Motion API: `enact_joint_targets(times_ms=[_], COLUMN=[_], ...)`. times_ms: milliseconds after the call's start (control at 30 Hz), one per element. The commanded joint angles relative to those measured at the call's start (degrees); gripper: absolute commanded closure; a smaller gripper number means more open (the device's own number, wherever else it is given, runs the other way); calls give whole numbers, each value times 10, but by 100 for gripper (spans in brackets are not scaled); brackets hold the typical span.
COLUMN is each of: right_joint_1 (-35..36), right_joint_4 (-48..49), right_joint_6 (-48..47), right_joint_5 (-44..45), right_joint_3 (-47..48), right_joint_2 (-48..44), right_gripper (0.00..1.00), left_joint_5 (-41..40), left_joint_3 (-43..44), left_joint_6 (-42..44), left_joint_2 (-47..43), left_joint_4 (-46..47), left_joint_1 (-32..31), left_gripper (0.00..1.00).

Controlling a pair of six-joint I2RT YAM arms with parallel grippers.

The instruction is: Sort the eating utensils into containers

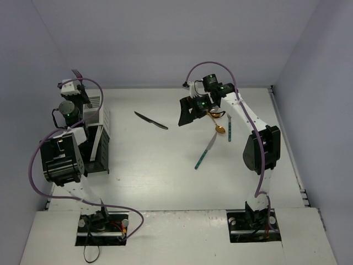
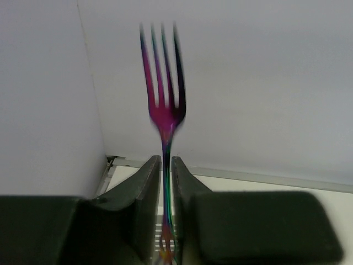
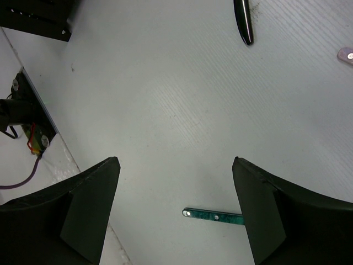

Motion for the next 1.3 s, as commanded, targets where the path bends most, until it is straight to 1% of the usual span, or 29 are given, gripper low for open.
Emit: enact_joint_targets(times_ms=[0,33,133,300,367,433,467,533,600,633,667,700,733,800,833,900,967,1000,1100,1167,1267], right_joint_1=[-4,-4,-5,-4,-5,-7,-9,-13,-19,-21,-21,-22,-22,-25,-29,-39,-50,-57,-57,-57,-57], right_joint_4=[10,9,10,9,9,9,9,8,8,8,7,7,7,6,6,7,8,8,13,20,23], right_joint_6=[-7,-7,-8,-8,-7,-8,-9,-13,-19,-21,-23,-29,-34,-29,-24,-8,16,29,93,129,176], right_joint_5=[-15,-15,-15,-14,-13,-10,-9,-2,9,20,31,46,72,125,145,172,217,224,298,345,378], right_joint_3=[1,2,2,-1,-2,-7,-8,-15,-25,-33,-39,-46,-59,-81,-95,-130,-181,-194,-260,-290,-306], right_joint_2=[-23,-24,-27,-37,-42,-48,-53,-63,-70,-73,-74,-79,-83,-87,-90,-101,-118,-128,-163,-189,-211], right_gripper=[19,19,19,19,19,19,19,19,19,19,19,19,19,21,22,23,25,26,29,29,32], left_joint_5=[5,5,7,6,14,36,52,70,98,108,124,143,163,162,159,124,93,74,37,23,16], left_joint_3=[30,28,28,53,81,130,152,245,330,371,395,420,454,487,489,461,393,355,267,240,222], left_joint_6=[-13,-14,-18,-22,-23,-30,-40,-48,-31,-20,-14,10,32,70,83,107,150,165,189,200,214], left_joint_2=[-26,-31,-47,-87,-109,-136,-151,-164,-168,-169,-169,-169,-168,-173,-179,-202,-246,-269,-326,-353,-371], left_joint_4=[55,56,56,37,9,-53,-120,-284,-411,-469,-489,-577,-654,-768,-803,-846,-874,-874,-867,-879,-923], left_joint_1=[3,3,5,12,18,29,34,48,55,55,55,54,51,39,34,12,-7,-20,-50,-62,-96], left_gripper=[61,53,46,42,42,41,40,38,37,36,35,31,29,29,28,22,17,17,16,16,16])
